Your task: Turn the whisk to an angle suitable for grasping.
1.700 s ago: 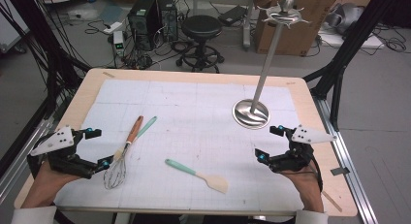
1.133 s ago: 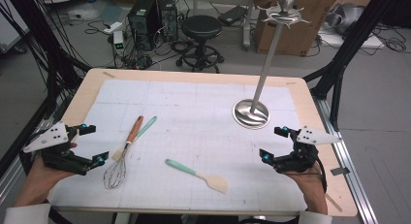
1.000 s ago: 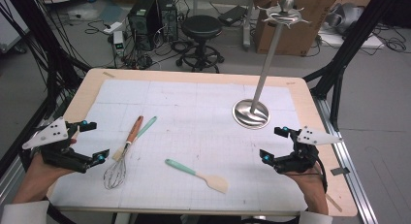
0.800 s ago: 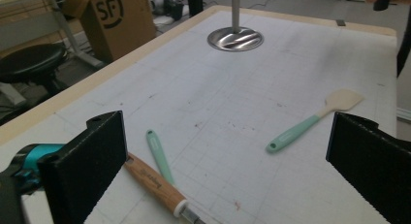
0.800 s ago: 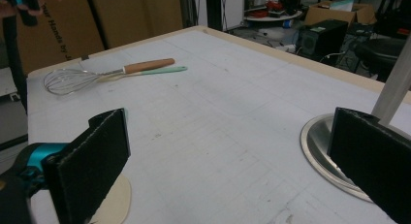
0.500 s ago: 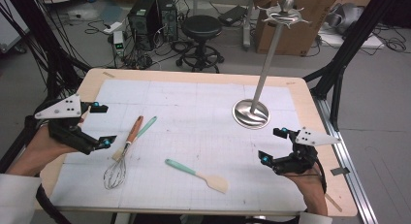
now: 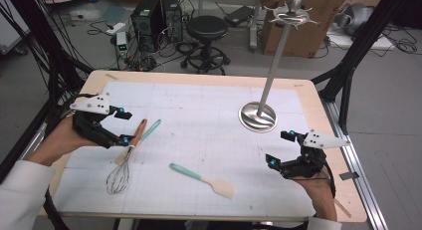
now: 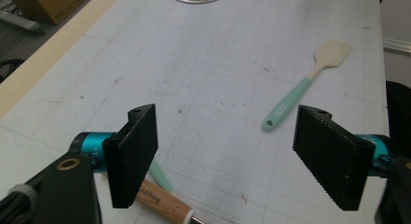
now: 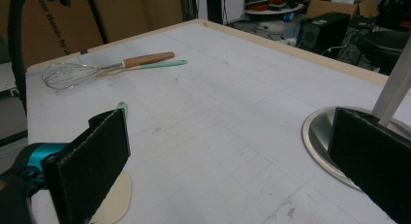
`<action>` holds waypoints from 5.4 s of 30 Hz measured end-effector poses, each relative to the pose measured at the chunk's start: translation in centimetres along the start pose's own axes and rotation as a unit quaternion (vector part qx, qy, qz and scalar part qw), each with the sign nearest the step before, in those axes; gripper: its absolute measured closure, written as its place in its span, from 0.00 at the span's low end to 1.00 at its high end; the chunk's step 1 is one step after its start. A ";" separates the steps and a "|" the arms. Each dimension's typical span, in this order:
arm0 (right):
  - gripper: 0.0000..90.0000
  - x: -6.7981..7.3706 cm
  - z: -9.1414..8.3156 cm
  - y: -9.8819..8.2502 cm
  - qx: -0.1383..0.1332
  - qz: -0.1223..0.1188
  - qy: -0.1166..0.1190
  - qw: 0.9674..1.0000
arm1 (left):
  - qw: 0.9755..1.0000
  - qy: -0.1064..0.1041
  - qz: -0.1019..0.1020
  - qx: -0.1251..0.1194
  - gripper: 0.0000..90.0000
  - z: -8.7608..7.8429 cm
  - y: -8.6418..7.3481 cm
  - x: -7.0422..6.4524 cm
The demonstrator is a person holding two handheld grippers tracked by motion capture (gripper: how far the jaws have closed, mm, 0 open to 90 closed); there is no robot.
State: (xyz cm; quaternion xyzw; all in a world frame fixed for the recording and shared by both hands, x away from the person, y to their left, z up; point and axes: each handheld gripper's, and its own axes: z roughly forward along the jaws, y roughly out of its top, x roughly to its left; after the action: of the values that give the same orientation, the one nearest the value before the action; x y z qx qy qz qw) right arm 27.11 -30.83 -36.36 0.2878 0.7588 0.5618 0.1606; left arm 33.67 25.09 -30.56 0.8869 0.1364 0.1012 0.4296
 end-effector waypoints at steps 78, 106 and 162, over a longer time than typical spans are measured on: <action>0.00 0.4 1.2 0.3 0.032 -0.015 0.018 0.999 | 0.974 -0.085 -0.038 0.207 1.00 6.1 -7.4 -0.9; 0.00 0.3 1.5 0.4 0.036 -0.014 0.019 0.999 | 0.970 -0.035 -0.070 0.232 1.00 1.5 -11.3 0.5; 0.00 0.1 1.4 0.4 0.036 -0.015 0.017 0.999 | 0.985 0.098 -0.076 0.119 0.21 -3.6 -2.0 3.2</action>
State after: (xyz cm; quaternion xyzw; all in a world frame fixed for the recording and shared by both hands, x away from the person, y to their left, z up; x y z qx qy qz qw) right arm 27.94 -29.60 -36.41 0.2723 0.7851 0.5369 0.1453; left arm 35.30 30.00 -29.73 0.9043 0.2561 0.1382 0.3124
